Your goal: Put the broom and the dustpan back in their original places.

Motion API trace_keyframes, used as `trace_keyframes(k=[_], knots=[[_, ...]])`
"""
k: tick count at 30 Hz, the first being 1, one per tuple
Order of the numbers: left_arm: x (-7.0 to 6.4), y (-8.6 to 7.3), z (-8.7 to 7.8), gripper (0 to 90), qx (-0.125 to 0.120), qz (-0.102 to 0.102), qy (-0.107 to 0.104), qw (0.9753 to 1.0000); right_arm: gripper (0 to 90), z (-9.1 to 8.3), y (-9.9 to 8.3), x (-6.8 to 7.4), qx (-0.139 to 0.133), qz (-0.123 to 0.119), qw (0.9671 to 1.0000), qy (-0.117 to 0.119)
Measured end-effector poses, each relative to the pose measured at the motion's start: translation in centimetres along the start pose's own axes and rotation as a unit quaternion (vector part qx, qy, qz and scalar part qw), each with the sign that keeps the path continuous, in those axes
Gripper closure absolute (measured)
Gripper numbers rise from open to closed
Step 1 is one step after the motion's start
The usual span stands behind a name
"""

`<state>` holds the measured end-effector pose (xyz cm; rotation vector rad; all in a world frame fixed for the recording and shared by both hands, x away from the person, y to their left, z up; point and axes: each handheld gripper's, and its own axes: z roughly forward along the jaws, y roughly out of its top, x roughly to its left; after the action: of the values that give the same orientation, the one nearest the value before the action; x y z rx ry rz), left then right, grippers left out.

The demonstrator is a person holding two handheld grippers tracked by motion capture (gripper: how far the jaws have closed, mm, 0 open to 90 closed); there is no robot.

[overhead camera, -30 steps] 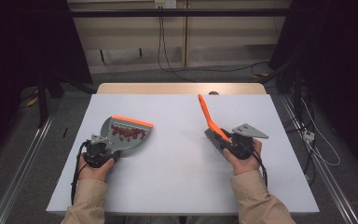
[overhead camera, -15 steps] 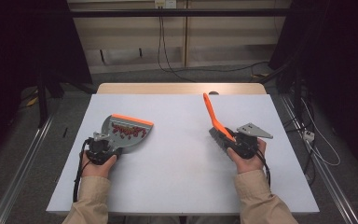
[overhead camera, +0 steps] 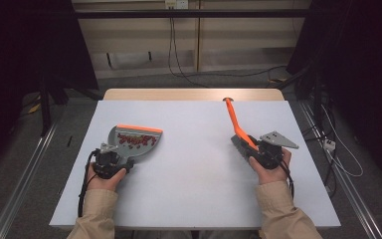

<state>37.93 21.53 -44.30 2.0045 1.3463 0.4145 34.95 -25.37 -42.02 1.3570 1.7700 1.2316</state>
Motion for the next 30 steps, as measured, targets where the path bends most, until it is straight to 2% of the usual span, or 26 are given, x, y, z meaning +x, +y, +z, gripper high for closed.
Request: trace_keyframes(k=[18,22,30], knots=[[-0.6,-0.3,-0.3,50.1,-0.006,-0.002,-0.014,0.9999,70.6,-0.4,-0.4,-1.8,0.005,0.003,0.9996,-0.028],[-0.6,-0.3,-0.3,49.9,-0.003,0.000,-0.017,0.9999,70.6,-0.3,-0.5,-2.3,0.004,0.009,0.9992,-0.038],[-0.5,-0.3,-0.3,49.9,-0.001,-0.003,-0.022,0.9998,70.6,0.4,-0.5,-3.5,0.007,0.003,0.9976,-0.069]])
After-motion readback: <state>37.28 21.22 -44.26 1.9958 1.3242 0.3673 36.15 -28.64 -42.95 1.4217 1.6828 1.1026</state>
